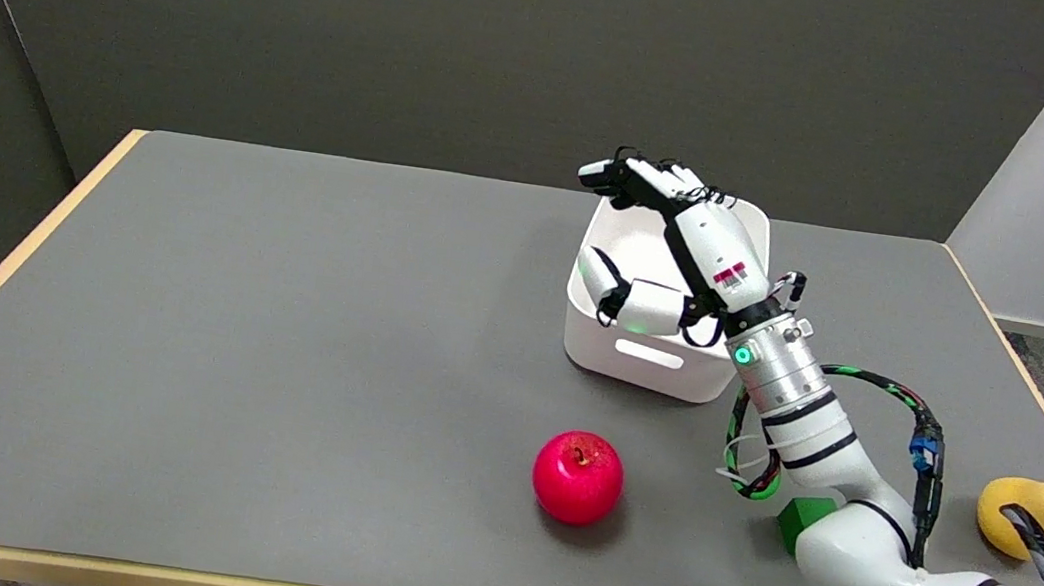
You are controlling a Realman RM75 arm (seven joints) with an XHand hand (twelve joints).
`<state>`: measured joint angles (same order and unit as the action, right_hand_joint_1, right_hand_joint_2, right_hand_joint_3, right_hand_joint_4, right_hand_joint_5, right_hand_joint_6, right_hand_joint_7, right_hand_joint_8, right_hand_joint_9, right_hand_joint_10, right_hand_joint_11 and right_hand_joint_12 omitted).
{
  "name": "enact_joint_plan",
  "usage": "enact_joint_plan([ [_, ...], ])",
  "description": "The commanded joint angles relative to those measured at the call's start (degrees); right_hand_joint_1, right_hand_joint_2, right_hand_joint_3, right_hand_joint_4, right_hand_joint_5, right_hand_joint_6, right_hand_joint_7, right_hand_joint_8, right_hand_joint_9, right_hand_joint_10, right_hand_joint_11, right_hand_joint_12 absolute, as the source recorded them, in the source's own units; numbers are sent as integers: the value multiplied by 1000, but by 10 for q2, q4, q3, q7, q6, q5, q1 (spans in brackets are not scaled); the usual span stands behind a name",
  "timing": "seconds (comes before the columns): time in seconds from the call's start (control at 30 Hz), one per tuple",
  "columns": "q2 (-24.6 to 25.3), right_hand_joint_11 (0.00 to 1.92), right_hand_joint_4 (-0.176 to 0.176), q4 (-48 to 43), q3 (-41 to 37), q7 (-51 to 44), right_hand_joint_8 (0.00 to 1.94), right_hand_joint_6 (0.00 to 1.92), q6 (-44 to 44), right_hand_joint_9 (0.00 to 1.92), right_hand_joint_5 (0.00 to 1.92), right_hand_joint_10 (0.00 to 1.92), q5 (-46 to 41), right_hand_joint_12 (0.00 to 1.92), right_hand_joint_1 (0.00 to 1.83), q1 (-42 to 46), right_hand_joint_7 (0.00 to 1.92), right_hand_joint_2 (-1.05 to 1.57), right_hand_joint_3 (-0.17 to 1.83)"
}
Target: Pick up the yellow pear.
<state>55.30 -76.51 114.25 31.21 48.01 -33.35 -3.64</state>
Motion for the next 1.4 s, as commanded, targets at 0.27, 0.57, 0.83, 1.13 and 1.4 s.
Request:
enact_joint_plan([
  [0.27, -46, 181, 61, -133, -26, -5, 599, 730, 34, 456, 378, 1069, -41, 1386, 595, 169, 517, 720, 918],
  [0.57, -33, 233, 49, -177, -6, -39, 603, 713, 112, 449, 373, 1102, -40, 1440, 589, 231, 518, 734, 877],
  [0.83, -35, 241, 46, -194, 38, -38, 594, 704, 109, 442, 371, 1098, -22, 1452, 582, 232, 513, 731, 878],
  [1.13, -30, 240, 22, -174, 42, -48, 577, 662, 235, 399, 357, 1078, -24, 1454, 562, 324, 483, 731, 866],
  [1.4, -28, 209, 1, -122, 63, -73, 566, 632, 439, 364, 345, 1058, -40, 1414, 555, 377, 459, 737, 854],
])
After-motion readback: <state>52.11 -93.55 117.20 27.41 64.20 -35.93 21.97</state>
